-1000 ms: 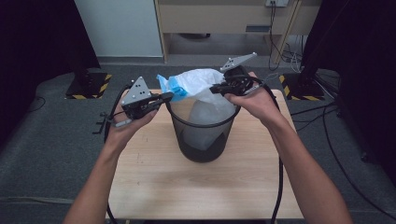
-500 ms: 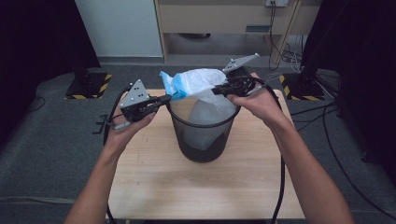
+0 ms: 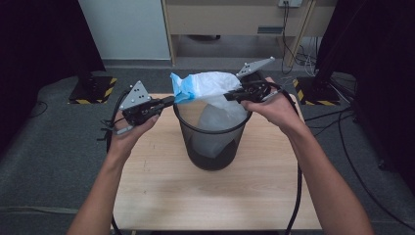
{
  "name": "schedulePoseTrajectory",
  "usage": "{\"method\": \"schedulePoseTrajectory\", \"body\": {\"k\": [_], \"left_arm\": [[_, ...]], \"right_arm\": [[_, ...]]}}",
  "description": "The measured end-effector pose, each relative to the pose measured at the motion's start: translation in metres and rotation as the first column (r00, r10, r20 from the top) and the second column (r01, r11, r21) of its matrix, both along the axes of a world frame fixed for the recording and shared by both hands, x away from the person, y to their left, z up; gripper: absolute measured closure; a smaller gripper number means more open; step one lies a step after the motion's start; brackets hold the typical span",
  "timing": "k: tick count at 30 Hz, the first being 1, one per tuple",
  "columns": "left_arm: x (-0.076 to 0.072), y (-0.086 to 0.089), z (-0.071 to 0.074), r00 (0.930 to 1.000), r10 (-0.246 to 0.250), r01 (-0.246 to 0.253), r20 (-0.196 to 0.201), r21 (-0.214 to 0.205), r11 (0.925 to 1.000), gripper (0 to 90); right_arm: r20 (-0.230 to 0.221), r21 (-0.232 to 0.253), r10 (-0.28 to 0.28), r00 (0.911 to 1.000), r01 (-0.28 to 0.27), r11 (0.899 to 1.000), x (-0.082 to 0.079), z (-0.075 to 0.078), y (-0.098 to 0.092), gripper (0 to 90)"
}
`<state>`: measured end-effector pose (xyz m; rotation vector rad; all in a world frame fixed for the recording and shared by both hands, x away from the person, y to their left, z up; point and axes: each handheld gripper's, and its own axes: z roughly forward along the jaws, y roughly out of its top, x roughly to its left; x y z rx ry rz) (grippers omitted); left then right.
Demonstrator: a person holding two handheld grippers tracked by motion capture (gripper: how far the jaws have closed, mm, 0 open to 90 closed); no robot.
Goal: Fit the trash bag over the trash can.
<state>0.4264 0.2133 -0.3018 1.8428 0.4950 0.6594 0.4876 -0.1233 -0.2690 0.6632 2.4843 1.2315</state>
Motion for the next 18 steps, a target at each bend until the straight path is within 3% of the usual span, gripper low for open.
{"method": "schedulePoseTrajectory", "body": {"k": [6,11,14,18], "left_arm": [[0.001,0.012,-0.003,0.9992,0.039,-0.039,-0.006,-0.032,0.9987,90.0],[-0.003,0.01,-0.005,0.9991,0.015,-0.014,0.039,-0.036,0.9993,90.0],[-0.004,0.009,-0.005,0.999,0.005,-0.003,0.045,-0.038,0.9993,89.8],[-0.005,0.007,-0.003,0.998,0.021,-0.018,0.059,-0.058,0.9982,72.2]], "right_arm": [[-0.007,-0.013,-0.013,0.9999,0.013,1.0,0.001,-0.001,-0.006,89.7],[-0.009,0.002,-0.011,0.9999,0.011,1.0,0.001,0.001,-0.003,89.7],[-0.008,-0.008,-0.003,1.0,0.003,1.0,0.001,-0.001,0.001,89.7],[-0.012,-0.017,0.0,0.9999,0.0,1.0,0.001,-0.003,0.003,89.6]]}}
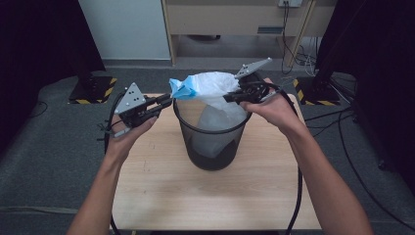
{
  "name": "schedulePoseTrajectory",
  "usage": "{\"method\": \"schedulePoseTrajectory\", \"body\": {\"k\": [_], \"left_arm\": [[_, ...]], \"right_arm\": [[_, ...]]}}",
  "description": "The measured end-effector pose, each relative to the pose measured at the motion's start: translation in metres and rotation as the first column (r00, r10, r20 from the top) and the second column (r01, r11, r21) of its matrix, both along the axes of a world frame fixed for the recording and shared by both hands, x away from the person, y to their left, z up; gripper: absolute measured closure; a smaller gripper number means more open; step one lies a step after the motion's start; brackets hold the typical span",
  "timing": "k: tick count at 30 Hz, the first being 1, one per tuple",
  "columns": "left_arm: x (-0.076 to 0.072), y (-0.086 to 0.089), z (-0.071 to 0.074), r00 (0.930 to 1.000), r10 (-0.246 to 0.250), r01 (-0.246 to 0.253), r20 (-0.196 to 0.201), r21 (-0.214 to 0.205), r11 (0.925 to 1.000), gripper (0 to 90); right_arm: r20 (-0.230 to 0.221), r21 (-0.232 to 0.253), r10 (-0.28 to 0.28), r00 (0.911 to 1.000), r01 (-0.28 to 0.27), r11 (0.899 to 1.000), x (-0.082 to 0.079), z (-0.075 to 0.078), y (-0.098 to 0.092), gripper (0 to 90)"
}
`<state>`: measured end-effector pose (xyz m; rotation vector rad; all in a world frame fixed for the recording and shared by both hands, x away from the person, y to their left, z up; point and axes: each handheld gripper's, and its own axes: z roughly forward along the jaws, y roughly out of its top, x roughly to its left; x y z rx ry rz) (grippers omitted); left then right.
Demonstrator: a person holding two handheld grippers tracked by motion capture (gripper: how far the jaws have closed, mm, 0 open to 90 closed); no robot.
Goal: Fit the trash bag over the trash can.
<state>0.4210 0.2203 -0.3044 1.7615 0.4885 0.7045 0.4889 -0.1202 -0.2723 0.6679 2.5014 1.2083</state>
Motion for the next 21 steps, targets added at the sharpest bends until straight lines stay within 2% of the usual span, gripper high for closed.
{"method": "schedulePoseTrajectory", "body": {"k": [1,2,3,4,7,10,14,15,17,19,21], "left_arm": [[0.0,-0.001,0.001,1.0,0.002,-0.002,0.002,-0.009,1.0,72.2],[0.0,-0.002,0.002,1.0,0.006,-0.006,0.004,-0.016,0.9999,66.3],[0.001,-0.004,0.006,0.9998,0.017,-0.017,-0.005,-0.027,0.9995,53.7],[0.003,-0.004,0.008,0.9999,0.009,-0.009,0.007,-0.029,0.9995,50.9],[0.008,-0.009,0.014,0.9999,-0.008,0.008,0.008,-0.021,0.9997,50.9],[0.014,-0.013,0.019,0.9996,-0.029,0.029,0.001,-0.025,0.9993,54.2],[0.018,-0.017,0.02,0.9985,-0.053,0.053,-0.014,0.006,0.9986,58.3],[0.02,-0.021,0.018,0.9967,-0.074,0.075,-0.033,0.026,0.9969,60.0],[0.021,-0.023,0.016,0.995,-0.088,0.09,-0.047,0.041,0.9951,60.9],[0.021,-0.024,0.014,0.9942,-0.094,0.097,-0.052,0.065,0.9931,66.7],[0.02,-0.026,0.013,0.9912,-0.118,0.122,-0.06,0.074,0.9897,78.3]], "right_arm": [[-0.001,0.001,0.002,1.0,-0.002,1.0,0.0,0.0,0.0,89.7],[0.0,0.001,0.002,1.0,-0.002,1.0,0.0,0.0,0.0,89.7],[0.001,0.002,0.005,1.0,-0.005,1.0,0.0,0.001,0.0,89.7],[0.003,0.002,0.005,1.0,-0.005,1.0,0.0,0.0,0.0,89.7],[0.003,0.0,0.011,0.9999,-0.011,1.0,-0.001,0.0,0.002,89.7],[0.007,-0.003,0.018,0.9998,-0.018,1.0,-0.001,-0.001,0.003,89.7],[0.005,-0.002,0.02,0.9998,-0.02,1.0,-0.002,-0.001,0.004,89.7],[0.004,-0.001,0.02,0.9998,-0.02,1.0,-0.002,-0.001,0.004,89.6],[0.003,0.0,0.019,0.9998,-0.019,1.0,-0.002,-0.001,0.004,89.6],[0.007,0.003,0.02,0.9998,-0.02,1.0,-0.001,0.0,0.004,89.5],[0.007,0.006,0.018,0.9998,-0.018,1.0,-0.001,0.0,0.004,89.3]]}}
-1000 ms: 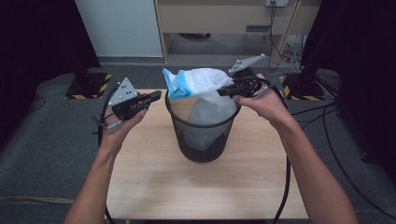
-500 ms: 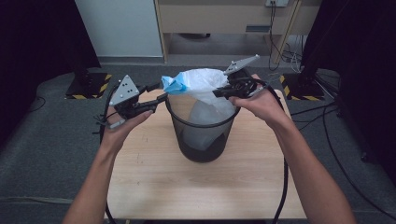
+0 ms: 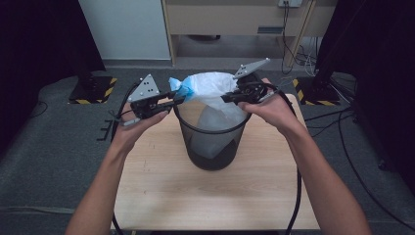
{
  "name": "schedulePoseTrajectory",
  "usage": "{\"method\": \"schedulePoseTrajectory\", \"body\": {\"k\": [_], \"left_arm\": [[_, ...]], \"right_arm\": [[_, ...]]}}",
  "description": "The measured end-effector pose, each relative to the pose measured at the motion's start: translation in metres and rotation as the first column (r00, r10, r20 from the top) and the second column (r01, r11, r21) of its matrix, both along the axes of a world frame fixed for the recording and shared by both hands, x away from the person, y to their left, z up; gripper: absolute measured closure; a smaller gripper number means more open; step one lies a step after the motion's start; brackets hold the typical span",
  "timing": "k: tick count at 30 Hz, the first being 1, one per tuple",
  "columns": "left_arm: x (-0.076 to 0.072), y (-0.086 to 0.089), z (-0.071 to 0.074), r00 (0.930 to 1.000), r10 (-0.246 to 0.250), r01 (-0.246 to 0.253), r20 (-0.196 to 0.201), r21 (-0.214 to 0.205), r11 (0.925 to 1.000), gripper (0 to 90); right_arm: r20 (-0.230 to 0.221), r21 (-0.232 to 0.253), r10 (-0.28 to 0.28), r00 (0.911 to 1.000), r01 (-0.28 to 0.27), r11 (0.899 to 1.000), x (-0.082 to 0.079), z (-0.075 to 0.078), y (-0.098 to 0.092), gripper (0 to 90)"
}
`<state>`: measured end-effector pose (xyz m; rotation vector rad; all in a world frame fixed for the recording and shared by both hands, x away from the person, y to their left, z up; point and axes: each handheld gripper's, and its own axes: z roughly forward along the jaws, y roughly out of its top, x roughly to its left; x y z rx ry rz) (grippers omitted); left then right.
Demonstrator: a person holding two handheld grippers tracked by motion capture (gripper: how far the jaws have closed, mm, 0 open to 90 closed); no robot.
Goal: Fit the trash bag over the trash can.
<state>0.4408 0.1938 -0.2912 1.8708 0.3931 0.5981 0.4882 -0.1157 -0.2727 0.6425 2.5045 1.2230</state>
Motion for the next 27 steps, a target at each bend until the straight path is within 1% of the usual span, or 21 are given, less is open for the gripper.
{"method": "schedulePoseTrajectory", "body": {"k": [1,2,3,5,6,8,9,10,11,12,13,14,16,20,21,22,23,24,25,27], "left_arm": [[0.0,0.0,0.0,1.0,0.0,0.0,0.0,0.0,1.0,81.3],[0.0,-0.001,0.0,0.9999,-0.015,0.015,-0.008,-0.001,0.9999,83.5],[0.0,-0.001,0.0,0.9999,-0.015,0.015,-0.008,-0.001,0.9999,85.6],[-0.001,-0.001,-0.001,0.9996,-0.02,0.02,-0.021,0.003,0.9998,89.0],[0.0,-0.001,-0.001,0.9996,-0.017,0.017,-0.022,0.006,0.9998,89.6],[0.0,-0.002,-0.002,0.9996,-0.015,0.015,-0.023,0.002,0.9999,89.9],[0.0,-0.002,-0.002,0.9996,-0.015,0.015,-0.023,0.002,0.9999,89.9],[0.0,-0.002,-0.002,0.9996,-0.012,0.012,-0.024,0.001,0.9999,89.9],[0.0,-0.003,-0.003,0.9997,-0.008,0.007,-0.025,-0.003,1.0,89.9],[0.001,-0.004,-0.003,0.9996,-0.007,0.007,-0.027,-0.005,1.0,90.0],[0.001,-0.004,-0.003,0.9996,-0.007,0.007,-0.027,-0.005,1.0,89.9],[0.001,-0.004,-0.003,0.9996,-0.004,0.004,-0.029,-0.012,0.9999,89.9],[0.001,-0.003,-0.003,0.9995,0.001,-0.001,-0.032,-0.011,0.9999,89.9],[0.001,-0.004,-0.002,0.9994,0.001,-0.001,-0.034,-0.017,0.9999,90.0],[0.001,-0.004,-0.002,0.9994,0.001,-0.001,-0.034,-0.017,0.9999,89.9],[0.0,-0.005,-0.002,0.9995,-0.002,0.002,-0.033,-0.015,0.9999,90.0],[0.0,-0.005,-0.002,0.9995,-0.002,0.002,-0.033,-0.015,0.9999,90.0],[-0.001,-0.007,-0.001,0.9995,-0.007,0.007,-0.032,-0.009,0.9999,90.0],[-0.001,-0.007,-0.001,0.9995,-0.007,0.007,-0.032,-0.009,0.9999,90.0],[-0.002,-0.01,-0.001,0.9993,-0.015,0.015,-0.035,-0.004,0.9999,89.9]], "right_arm": [[0.0,0.0,-0.001,1.0,0.001,1.0,0.0,0.0,0.0,89.1],[-0.001,-0.002,-0.001,1.0,0.001,1.0,0.0,0.0,0.0,89.1],[-0.001,-0.002,-0.001,1.0,0.001,1.0,0.0,0.0,0.0,89.1],[-0.002,-0.01,-0.005,1.0,0.005,1.0,0.001,-0.001,-0.001,87.7],[-0.003,-0.008,-0.008,1.0,0.008,1.0,0.001,-0.001,-0.001,85.1],[0.0,0.001,-0.017,0.9999,0.017,1.0,0.001,0.0,0.0,76.2],[0.0,0.001,-0.017,0.9999,0.017,1.0,0.001,0.0,0.0,76.2],[0.0,0.007,-0.022,0.9998,0.022,1.0,0.0,0.0,0.001,70.7],[0.0,0.011,-0.014,0.9999,0.014,1.0,0.0,0.001,0.002,66.7],[0.003,0.012,-0.01,0.9999,0.01,1.0,-0.001,0.002,0.003,64.9],[0.003,0.012,-0.01,0.9999,0.01,1.0,-0.001,0.002,0.003,64.9],[0.008,0.016,-0.002,1.0,0.001,1.0,-0.002,0.002,0.003,59.3],[0.013,0.019,-0.002,0.9999,0.002,1.0,-0.003,0.002,0.004,51.3],[0.04,0.04,-0.013,0.9991,0.012,0.999,-0.005,0.005,0.007,38.6],[0.04,0.04,-0.013,0.9991,0.012,0.999,-0.005,0.005,0.007,38.6],[0.06,0.053,-0.016,0.998,0.013,0.998,-0.005,0.008,0.009,33.1],[0.06,0.053,-0.016,0.998,0.013,0.998,-0.005,0.008,0.009,33.1],[0.073,0.063,-0.012,0.9973,0.007,0.998,-0.007,0.012,0.013,30.3],[0.073,0.063,-0.012,0.9973,0.007,0.998,-0.007,0.012,0.013,30.3],[0.085,0.068,0.0,0.9963,-0.006,0.998,-0.009,0.016,0.02,28.3]]}}
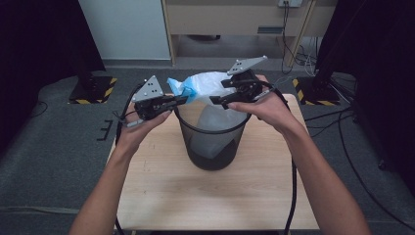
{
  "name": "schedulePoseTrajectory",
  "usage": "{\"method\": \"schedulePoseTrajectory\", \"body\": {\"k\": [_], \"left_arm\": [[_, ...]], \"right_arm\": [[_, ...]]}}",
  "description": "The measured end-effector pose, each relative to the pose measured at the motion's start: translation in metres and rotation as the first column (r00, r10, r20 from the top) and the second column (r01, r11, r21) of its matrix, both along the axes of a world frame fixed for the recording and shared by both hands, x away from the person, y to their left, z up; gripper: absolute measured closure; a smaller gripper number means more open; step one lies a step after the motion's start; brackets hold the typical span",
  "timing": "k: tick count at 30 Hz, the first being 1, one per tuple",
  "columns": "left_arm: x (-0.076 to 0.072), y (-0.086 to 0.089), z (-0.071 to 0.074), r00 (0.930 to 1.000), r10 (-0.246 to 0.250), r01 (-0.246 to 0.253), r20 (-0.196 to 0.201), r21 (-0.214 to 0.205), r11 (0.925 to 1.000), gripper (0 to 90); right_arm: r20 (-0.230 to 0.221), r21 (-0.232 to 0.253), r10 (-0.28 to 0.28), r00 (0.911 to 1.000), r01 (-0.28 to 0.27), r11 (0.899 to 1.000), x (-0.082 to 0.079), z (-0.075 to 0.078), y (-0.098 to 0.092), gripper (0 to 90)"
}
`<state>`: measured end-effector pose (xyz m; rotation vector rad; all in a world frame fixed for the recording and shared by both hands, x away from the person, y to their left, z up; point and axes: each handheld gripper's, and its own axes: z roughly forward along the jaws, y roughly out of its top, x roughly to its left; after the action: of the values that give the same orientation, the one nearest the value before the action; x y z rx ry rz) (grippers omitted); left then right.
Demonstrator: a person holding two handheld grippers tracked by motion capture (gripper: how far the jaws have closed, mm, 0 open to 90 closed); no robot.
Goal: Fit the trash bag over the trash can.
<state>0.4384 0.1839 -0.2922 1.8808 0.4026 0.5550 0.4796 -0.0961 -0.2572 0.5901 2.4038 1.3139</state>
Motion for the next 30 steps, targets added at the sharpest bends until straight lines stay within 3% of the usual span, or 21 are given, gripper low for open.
{"method": "schedulePoseTrajectory", "body": {"k": [2,7,9,10,11,12,13,15,22,24,29,30], "left_arm": [[-0.002,-0.002,0.0,1.0,-0.007,0.007,0.002,-0.005,1.0,89.9],[-0.008,-0.002,0.001,0.9999,-0.01,0.01,0.014,-0.014,0.9998,89.3],[-0.01,-0.001,0.002,0.9998,-0.012,0.013,0.016,-0.021,0.9997,88.0],[-0.01,-0.001,0.002,0.9998,-0.012,0.013,0.016,-0.021,0.9997,86.4],[-0.011,0.0,0.002,0.9997,-0.013,0.013,0.021,-0.026,0.9996,83.6],[-0.011,0.0,0.002,0.9997,-0.013,0.013,0.021,-0.026,0.9996,81.5],[-0.013,0.002,0.002,0.9995,-0.015,0.016,0.026,-0.029,0.9995,79.1],[-0.015,0.003,0.003,0.9995,-0.016,0.018,0.028,-0.038,0.9991,73.9],[-0.019,0.006,0.006,0.9986,-0.042,0.043,0.033,-0.044,0.9981,69.0],[-0.02,0.006,0.009,0.9977,-0.054,0.055,0.042,-0.026,0.9982,68.3],[-0.016,0.003,0.013,0.9961,-0.085,0.086,0.025,-0.036,0.9957,72.4],[-0.015,0.002,0.013,0.9964,-0.083,0.084,0.018,-0.032,0.996,77.7]], "right_arm": [[0.013,0.003,0.009,0.9999,-0.009,1.0,-0.002,0.002,0.005,31.3],[0.048,-0.026,0.046,0.9978,-0.045,0.999,-0.004,0.001,0.014,59.3],[0.035,-0.036,0.051,0.9981,-0.05,0.998,-0.003,0.0,0.015,70.1],[0.035,-0.036,0.051,0.9981,-0.05,0.998,-0.003,0.0,0.015,70.1],[0.021,-0.046,0.057,0.9981,-0.056,0.997,-0.001,-0.002,0.016,80.3],[0.021,-0.046,0.057,0.9981,-0.056,0.997,-0.001,-0.002,0.016,80.3],[0.012,-0.059,0.068,0.9976,-0.067,0.996,-0.002,-0.003,0.018,86.3],[-0.001,-0.065,0.075,0.9972,-0.075,0.995,-0.004,-0.004,0.02,89.1],[-0.016,-0.085,0.115,0.9932,-0.116,0.99,-0.01,-0.009,0.02,90.0],[-0.019,-0.102,0.13,0.9913,-0.131,0.986,-0.011,-0.011,0.019,90.0],[-0.024,-0.102,0.126,0.9917,-0.128,0.987,-0.012,-0.011,0.018,90.0],[-0.025,-0.103,0.127,0.9916,-0.129,0.986,-0.012,-0.011,0.018,89.7]]}}
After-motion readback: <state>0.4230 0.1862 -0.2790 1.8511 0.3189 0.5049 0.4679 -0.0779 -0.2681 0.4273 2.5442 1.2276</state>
